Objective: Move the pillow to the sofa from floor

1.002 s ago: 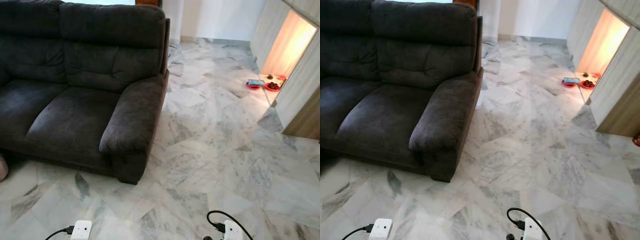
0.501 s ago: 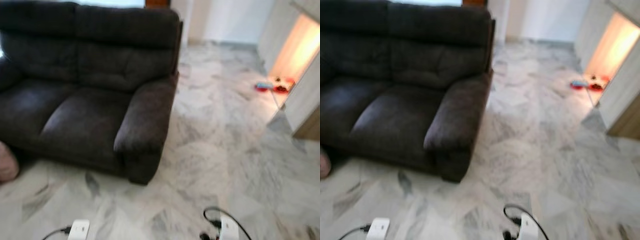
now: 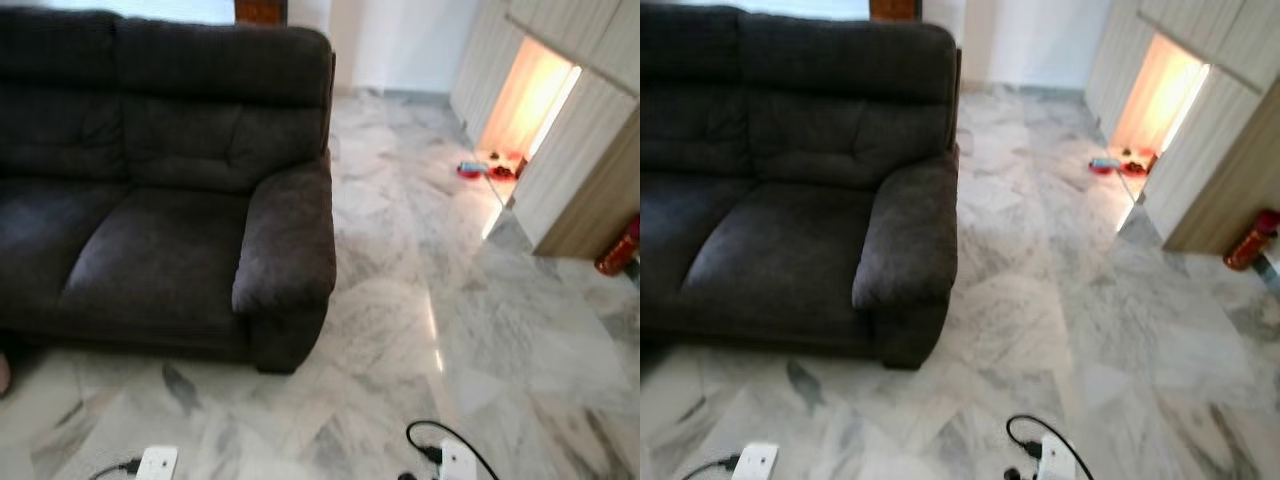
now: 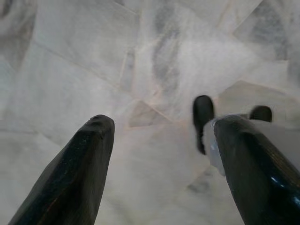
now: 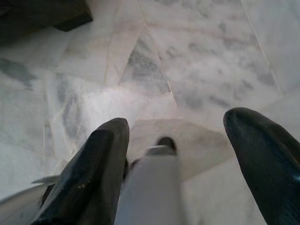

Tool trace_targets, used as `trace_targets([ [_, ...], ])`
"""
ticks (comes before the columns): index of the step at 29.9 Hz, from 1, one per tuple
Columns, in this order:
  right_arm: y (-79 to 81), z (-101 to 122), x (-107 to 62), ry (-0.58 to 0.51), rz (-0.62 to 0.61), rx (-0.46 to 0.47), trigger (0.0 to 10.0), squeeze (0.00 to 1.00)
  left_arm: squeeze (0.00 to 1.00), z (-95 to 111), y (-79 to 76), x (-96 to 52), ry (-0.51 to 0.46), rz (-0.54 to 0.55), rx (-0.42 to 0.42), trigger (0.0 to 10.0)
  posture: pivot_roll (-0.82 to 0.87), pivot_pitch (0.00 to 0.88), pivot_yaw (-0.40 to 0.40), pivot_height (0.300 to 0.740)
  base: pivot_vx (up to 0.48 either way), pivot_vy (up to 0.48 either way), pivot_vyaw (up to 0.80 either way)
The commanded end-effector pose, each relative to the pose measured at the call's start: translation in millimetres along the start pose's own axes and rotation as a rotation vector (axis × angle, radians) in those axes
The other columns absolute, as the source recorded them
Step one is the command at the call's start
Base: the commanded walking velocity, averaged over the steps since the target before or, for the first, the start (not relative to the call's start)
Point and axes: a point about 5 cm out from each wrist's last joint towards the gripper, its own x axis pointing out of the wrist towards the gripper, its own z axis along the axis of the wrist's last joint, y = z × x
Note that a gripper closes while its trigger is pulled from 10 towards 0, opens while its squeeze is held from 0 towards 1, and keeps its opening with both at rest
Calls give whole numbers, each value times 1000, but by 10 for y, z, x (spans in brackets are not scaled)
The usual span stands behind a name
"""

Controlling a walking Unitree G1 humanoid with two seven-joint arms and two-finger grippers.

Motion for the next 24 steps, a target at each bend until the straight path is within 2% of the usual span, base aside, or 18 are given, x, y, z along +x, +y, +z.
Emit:
trace_targets([
  [1, -1, 15, 1, -9, -5, 6, 10000, 0, 0, -30, 14, -5, 10, 6, -8, 10000, 4, 0, -44, 740, 0, 480, 0],
  [24, 2, 15, 2, -8, -2, 7, 10000, 0, 0, -30, 16, -5, 11, 5, -8, 10000, 7, 0, -46, 740, 0, 480, 0],
])
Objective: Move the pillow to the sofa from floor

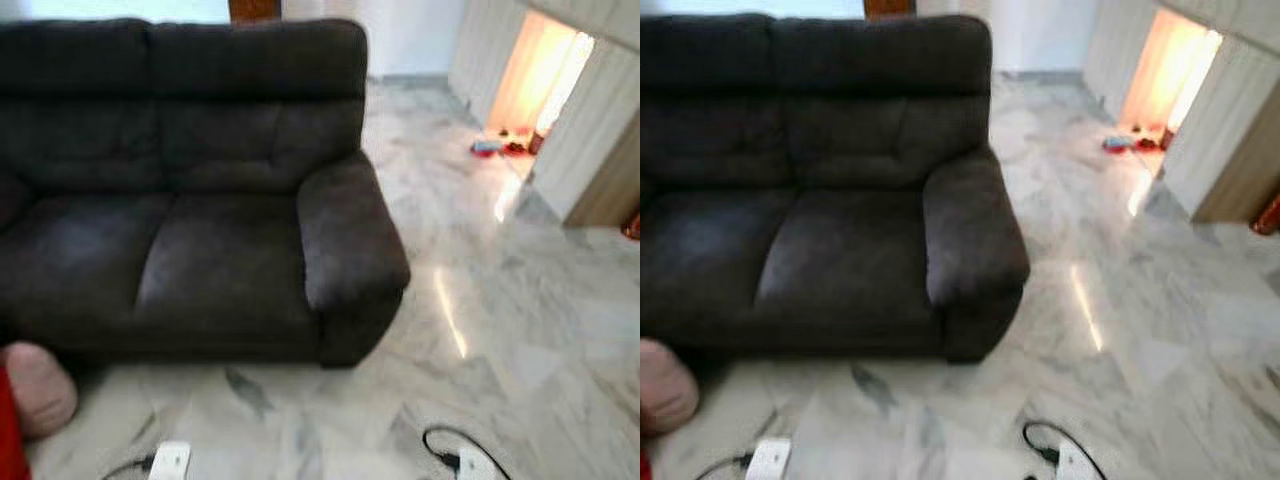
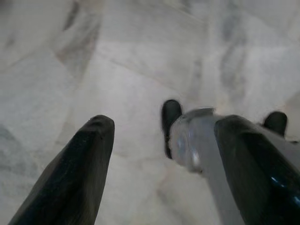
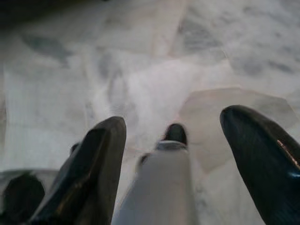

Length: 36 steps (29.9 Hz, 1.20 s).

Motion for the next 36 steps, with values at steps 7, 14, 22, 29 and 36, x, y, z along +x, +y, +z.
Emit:
trace_targets([
  [7, 3, 41, 4, -18, 8, -15, 10000, 0, 0, -51, 6, -6, 22, 3, -2, 10000, 8, 0, -46, 740, 0, 480, 0],
  [14, 2, 44, 4, -16, 11, -34, 10000, 0, 0, -53, 3, -6, 23, 1, -1, 10000, 9, 0, -49, 740, 0, 480, 0],
  [22, 6, 39, 4, -12, 12, -30, 10000, 0, 0, -51, 7, -6, 23, 0, 0, 10000, 8, 0, -47, 740, 0, 480, 0],
  [29, 15, 40, 5, -14, 19, -48, 10000, 0, 0, -53, 12, -8, 23, -2, 10, 10000, 8, 0, -42, 740, 0, 480, 0],
  [36, 16, 41, 5, -14, 21, -54, 10000, 0, 0, -51, 13, -8, 22, -2, 16, 10000, 8, 0, -42, 740, 0, 480, 675],
])
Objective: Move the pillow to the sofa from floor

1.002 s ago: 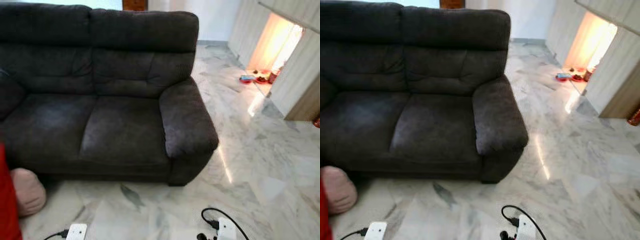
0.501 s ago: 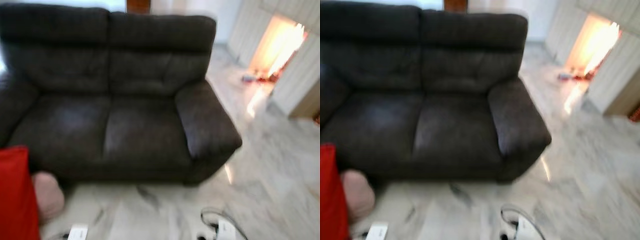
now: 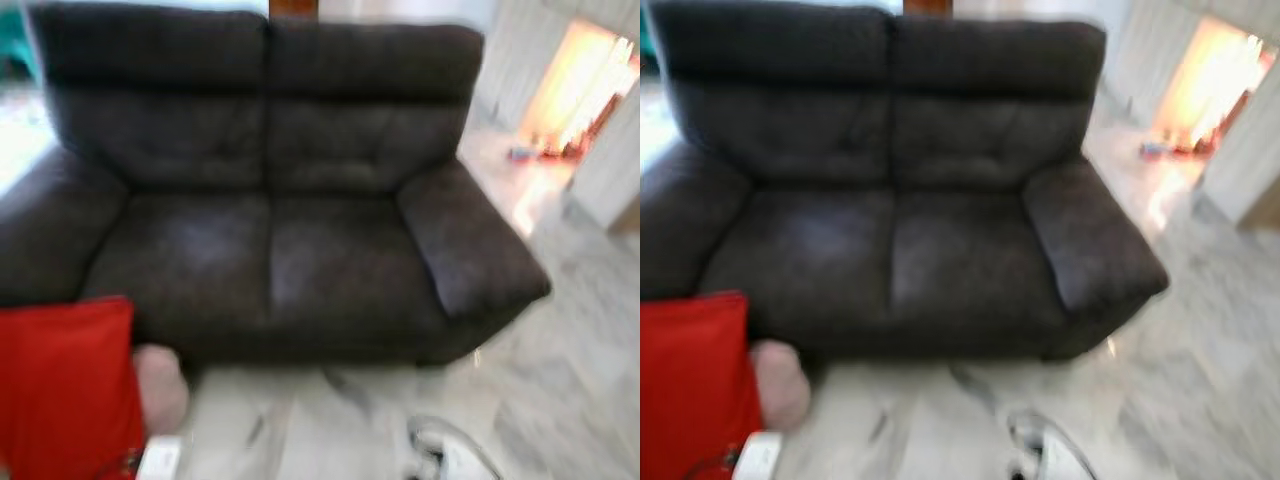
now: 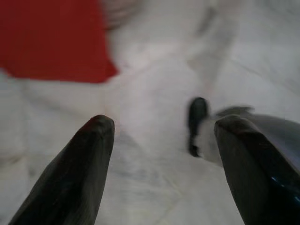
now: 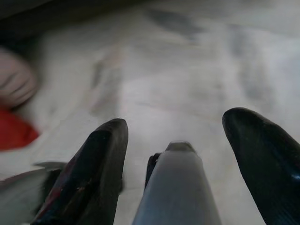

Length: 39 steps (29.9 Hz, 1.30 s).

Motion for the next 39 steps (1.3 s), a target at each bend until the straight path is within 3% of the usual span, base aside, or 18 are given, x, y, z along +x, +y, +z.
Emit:
trace_targets([
  [1, -93, -15, -18, 4, -24, -2, 10000, 0, 0, -58, -77, 2, 23, -22, 8, 10000, 12, 0, -45, 740, 0, 480, 438],
  [11, -92, -9, -16, 7, -24, -9, 10000, 0, 0, -55, -73, 2, 24, -16, 0, 10000, 18, 0, -49, 740, 0, 480, 0],
  [16, -95, -11, -16, 8, -24, -7, 10000, 0, 0, -58, -75, 3, 27, -16, -3, 10000, 17, 0, -49, 740, 0, 480, 734],
  [39, -94, -18, -17, 5, -30, 37, 10000, 0, 0, -58, -74, 3, 28, -15, -5, 10000, 20, 0, -49, 740, 0, 480, 0],
])
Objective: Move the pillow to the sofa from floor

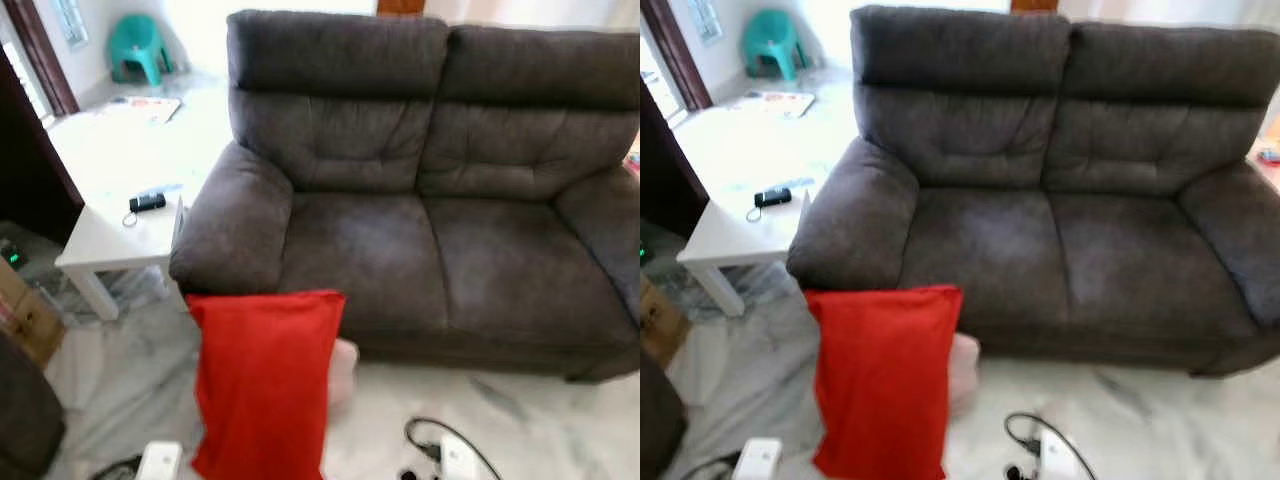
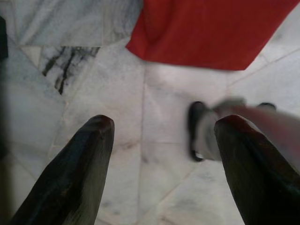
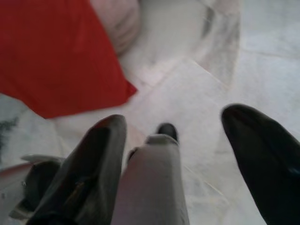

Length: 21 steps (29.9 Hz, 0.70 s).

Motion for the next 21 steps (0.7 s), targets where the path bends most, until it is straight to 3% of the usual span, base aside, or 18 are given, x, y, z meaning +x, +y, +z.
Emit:
trace_targets([
  [1, 46, 55, 14, -19, 7, 13, 10000, 0, 0, -6, 56, -7, 8, 15, 9, 10000, 20, 0, -49, 740, 0, 480, 0],
  [3, 49, 54, 14, -20, 8, 16, 10000, 0, 0, -7, 59, -8, 8, 16, 9, 10000, 21, 0, -49, 740, 0, 347, 0],
  [21, 57, 61, 14, -30, 17, 28, 10000, 0, 0, -6, 63, -8, 6, 22, 7, 10000, 27, 0, -50, 740, 0, 0, 0],
])
